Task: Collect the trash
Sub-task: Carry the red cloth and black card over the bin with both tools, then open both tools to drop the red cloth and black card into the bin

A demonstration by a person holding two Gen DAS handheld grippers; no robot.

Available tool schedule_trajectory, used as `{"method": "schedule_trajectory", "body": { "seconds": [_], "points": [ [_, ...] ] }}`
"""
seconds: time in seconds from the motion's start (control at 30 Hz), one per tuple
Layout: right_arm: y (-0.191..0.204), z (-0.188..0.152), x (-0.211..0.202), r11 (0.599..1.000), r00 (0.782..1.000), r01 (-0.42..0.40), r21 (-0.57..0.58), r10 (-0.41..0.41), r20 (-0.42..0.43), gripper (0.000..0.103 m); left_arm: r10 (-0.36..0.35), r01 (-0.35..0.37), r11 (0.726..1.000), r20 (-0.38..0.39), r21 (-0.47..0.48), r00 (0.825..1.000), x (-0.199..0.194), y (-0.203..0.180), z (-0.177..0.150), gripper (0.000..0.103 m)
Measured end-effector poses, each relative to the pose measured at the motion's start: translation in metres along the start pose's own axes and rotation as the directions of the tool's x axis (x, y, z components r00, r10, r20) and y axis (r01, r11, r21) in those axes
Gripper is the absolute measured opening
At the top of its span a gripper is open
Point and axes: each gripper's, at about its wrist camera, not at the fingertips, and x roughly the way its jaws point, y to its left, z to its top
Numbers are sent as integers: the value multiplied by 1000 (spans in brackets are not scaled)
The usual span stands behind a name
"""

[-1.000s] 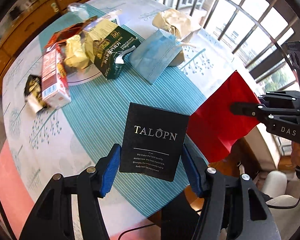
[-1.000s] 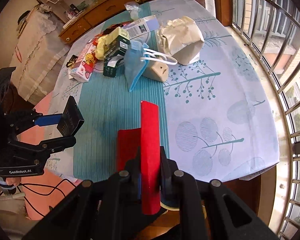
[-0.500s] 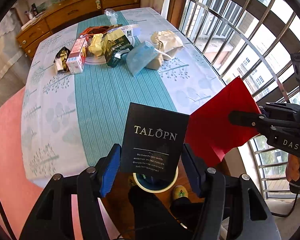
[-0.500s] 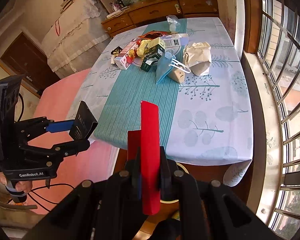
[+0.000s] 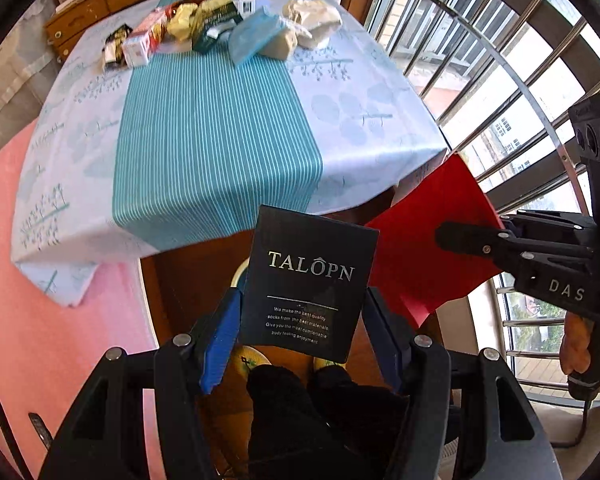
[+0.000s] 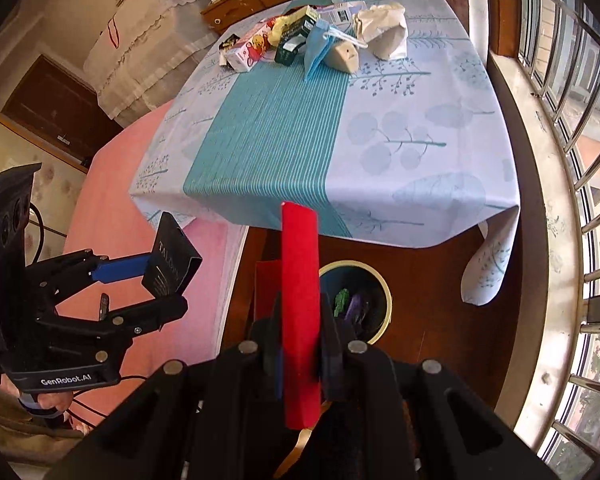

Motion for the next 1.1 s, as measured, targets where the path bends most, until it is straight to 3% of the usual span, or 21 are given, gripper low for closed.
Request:
{"method": "schedule_trajectory", "body": {
  "seconds": [0.3, 0.5, 0.8, 0.87, 0.93, 1.0, 1.07, 1.1],
  "points": [
    [-7, -35, 89, 992, 989, 108, 62, -101, -107, 13, -31, 25, 997, -82, -70, 996, 78, 16, -34, 60],
    [-35, -60, 172, 971, 977, 175, 164, -151, -147, 14, -44, 26, 991, -139, -129, 989, 166, 38, -54, 60],
    [-81, -88, 307, 951, 971, 203, 235, -165, -172, 17, -58, 30, 989, -191, -147, 980, 311, 67, -82, 61],
    [-93, -92, 329, 941, 968, 216, 260, -173, -181, 25, -50, 19, 988, -202, -153, 978, 336, 72, -88, 61],
    [-102, -96, 345, 934, 969, 217, 283, -171, -178, 50, -65, 27, 986, -222, -167, 973, 358, 80, -92, 63],
    [-109, -96, 355, 930, 973, 202, 306, -156, -168, 57, -86, 44, 983, -238, -179, 968, 375, 85, -95, 66],
    [-111, -95, 361, 927, 973, 206, 312, -158, -171, 58, -91, 46, 981, -237, -188, 967, 383, 89, -98, 87],
    [-112, -95, 363, 927, 971, 212, 309, -163, -177, 58, -88, 44, 981, -228, -191, 970, 382, 91, -101, 88]
  ]
}}
